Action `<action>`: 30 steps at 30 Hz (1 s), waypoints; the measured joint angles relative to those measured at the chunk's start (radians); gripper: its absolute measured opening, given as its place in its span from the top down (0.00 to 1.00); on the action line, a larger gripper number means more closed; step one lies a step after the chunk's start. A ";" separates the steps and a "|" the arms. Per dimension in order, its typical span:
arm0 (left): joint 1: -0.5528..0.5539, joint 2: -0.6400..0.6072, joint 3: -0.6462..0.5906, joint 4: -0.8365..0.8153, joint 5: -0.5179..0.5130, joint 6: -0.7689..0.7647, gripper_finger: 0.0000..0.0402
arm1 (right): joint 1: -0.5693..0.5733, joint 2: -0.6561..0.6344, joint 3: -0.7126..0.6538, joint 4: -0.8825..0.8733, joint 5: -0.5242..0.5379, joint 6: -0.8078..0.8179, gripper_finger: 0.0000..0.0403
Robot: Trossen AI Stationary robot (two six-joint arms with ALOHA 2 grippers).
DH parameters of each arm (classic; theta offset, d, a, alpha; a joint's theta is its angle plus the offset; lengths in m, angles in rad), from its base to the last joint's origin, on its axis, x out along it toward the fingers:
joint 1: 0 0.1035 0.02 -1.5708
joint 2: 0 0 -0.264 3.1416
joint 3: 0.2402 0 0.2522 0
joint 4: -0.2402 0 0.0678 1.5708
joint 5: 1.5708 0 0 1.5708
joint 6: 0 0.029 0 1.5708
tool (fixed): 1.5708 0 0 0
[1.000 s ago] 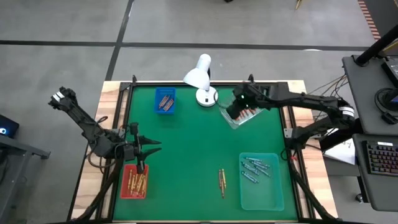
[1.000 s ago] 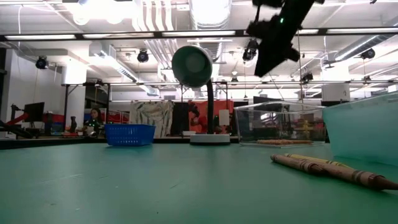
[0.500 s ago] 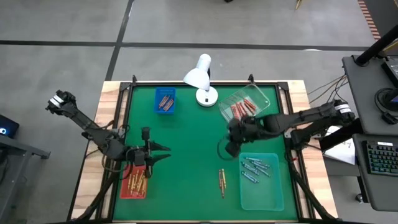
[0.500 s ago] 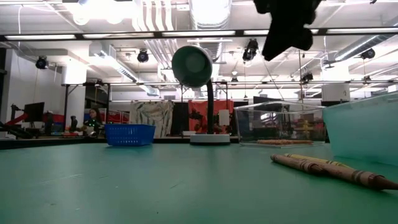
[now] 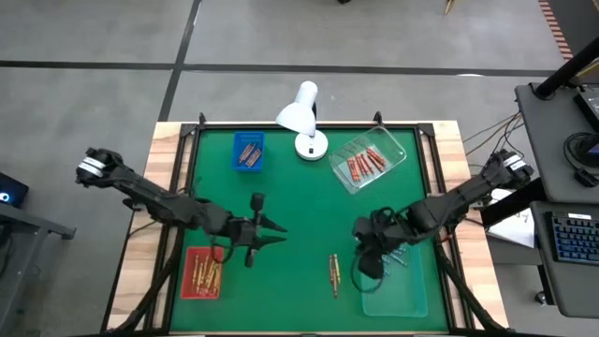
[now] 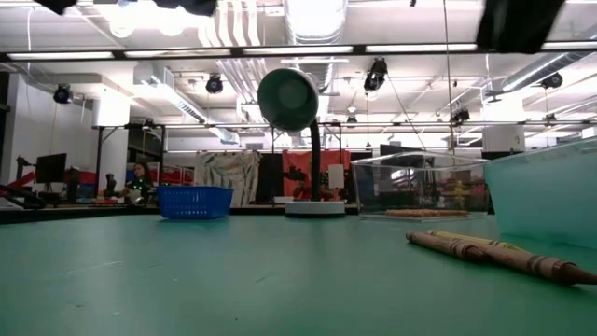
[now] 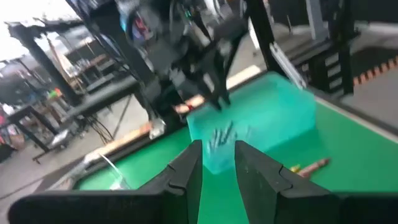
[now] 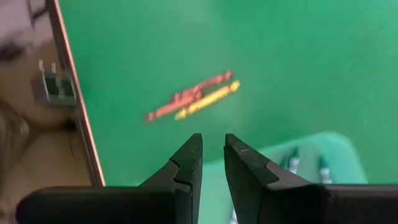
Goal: Sort crayons
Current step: Put the brown crayon into the blue bin
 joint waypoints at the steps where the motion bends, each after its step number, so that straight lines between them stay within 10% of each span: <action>1: 0.004 0.037 0.017 -0.001 0.002 0.005 0.81 | 0.023 0.002 -0.003 -0.005 0.006 0.000 0.86; 10: 0.015 0.336 0.172 -0.005 0.017 0.182 0.81 | 0.132 0.011 -0.029 0.000 0.067 0.114 0.87; 18: 0.079 0.495 0.293 -0.124 0.319 0.274 0.81 | 0.149 0.009 -0.029 0.006 0.112 0.115 0.87; 30: 0.111 0.735 0.508 -0.214 0.468 0.267 0.79 | 0.149 0.009 -0.030 0.025 0.138 0.115 0.87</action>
